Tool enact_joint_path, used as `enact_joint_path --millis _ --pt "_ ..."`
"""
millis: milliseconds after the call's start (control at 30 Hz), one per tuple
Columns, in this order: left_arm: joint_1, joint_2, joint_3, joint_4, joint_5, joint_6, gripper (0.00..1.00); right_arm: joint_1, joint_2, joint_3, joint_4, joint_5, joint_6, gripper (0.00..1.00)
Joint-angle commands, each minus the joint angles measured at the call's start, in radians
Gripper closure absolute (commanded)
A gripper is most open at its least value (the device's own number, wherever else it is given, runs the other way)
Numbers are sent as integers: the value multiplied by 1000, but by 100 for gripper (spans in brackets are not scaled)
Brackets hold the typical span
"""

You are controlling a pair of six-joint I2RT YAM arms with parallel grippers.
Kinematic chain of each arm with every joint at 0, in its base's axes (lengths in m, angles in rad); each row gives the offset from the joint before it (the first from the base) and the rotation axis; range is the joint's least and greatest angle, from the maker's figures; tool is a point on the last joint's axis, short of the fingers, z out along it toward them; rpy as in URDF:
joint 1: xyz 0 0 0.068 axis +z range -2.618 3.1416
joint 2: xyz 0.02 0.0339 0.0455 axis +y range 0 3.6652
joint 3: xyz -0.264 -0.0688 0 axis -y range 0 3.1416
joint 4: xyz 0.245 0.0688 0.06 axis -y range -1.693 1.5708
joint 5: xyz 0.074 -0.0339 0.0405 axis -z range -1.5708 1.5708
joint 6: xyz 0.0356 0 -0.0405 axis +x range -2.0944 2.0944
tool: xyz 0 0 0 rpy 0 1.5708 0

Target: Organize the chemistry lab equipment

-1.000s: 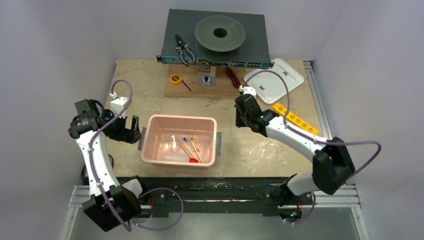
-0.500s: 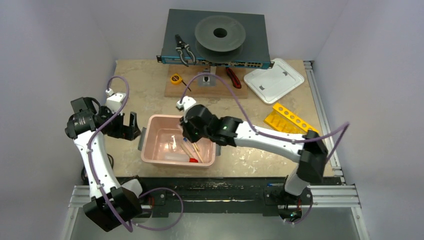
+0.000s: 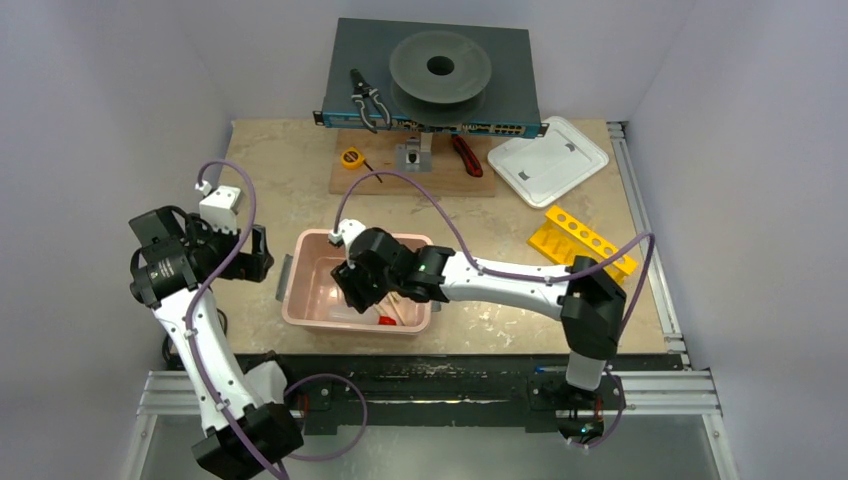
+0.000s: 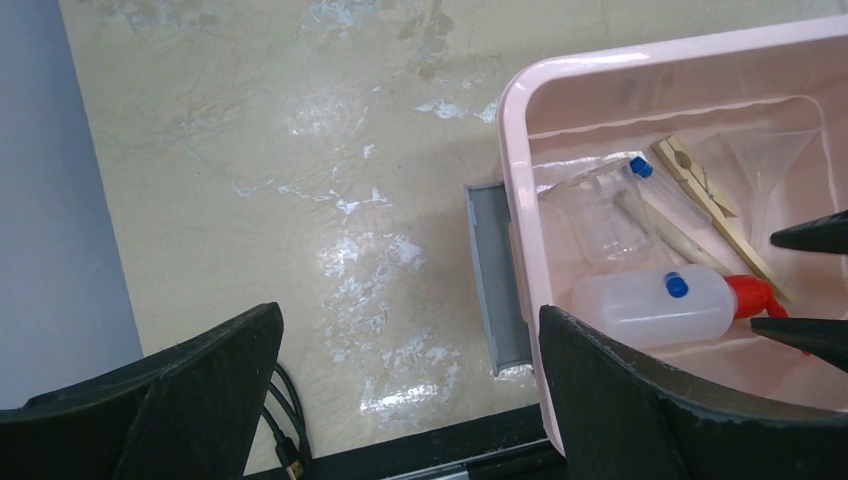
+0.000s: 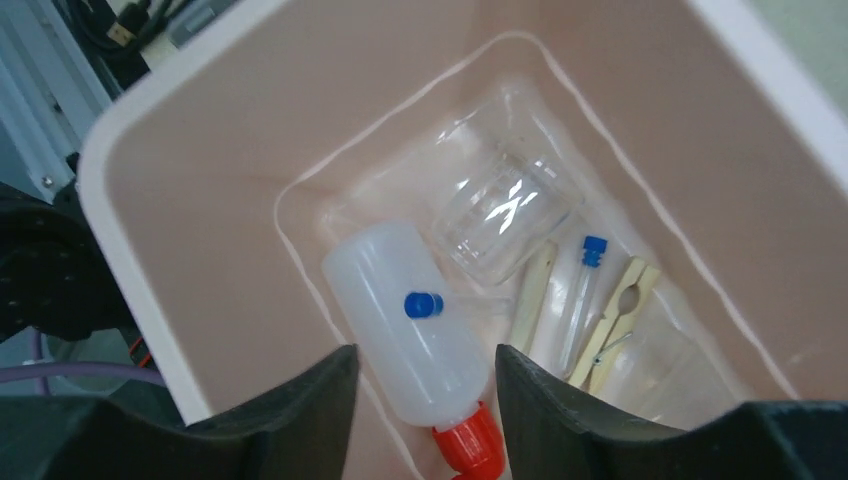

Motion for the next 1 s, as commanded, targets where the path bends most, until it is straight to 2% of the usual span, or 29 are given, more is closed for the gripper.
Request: enact_joint_path --millis 0,133,300,467,633,967 --pt "7 46 7 -48 48 58 0 -43 -141 11 74 13 2 46" --pt "6 57 8 -28 66 27 0 -124 -251 -71 81 39 37 46" --pt "5 70 19 -57 86 37 0 -307 -404 -227 65 166 125 53" --pt "5 70 -6 -62 81 68 1 -484 -453 -399 78 194 185 57" --pt "4 61 -39 -36 62 78 1 -518 -372 -471 128 192 178 54" --pt "4 62 -61 -2 14 87 1 -518 -158 -439 186 183 180 53"
